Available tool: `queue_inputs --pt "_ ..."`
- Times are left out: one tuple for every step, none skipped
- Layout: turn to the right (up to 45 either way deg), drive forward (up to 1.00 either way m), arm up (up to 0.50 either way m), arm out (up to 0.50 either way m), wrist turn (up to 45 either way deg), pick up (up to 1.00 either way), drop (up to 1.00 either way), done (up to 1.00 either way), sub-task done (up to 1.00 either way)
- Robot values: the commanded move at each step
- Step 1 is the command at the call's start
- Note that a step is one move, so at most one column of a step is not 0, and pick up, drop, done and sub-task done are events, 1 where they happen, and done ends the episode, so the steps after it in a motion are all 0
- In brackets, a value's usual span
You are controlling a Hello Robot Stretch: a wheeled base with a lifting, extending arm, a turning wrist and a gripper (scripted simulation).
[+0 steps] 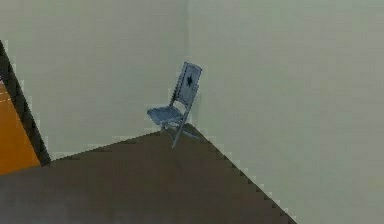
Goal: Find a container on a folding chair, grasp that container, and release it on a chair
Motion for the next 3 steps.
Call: queue_inputs --pt "-24.0 0.0 0.0 0.0 0.0 0.0 0.0 0.0 0.0" --pt "0.0 0.2 0.0 0.0 0.0 0.0 0.0 0.0 0.0" --pt "-36.0 0.0 0.0 0.0 0.0 0.0 0.0 0.0 0.0"
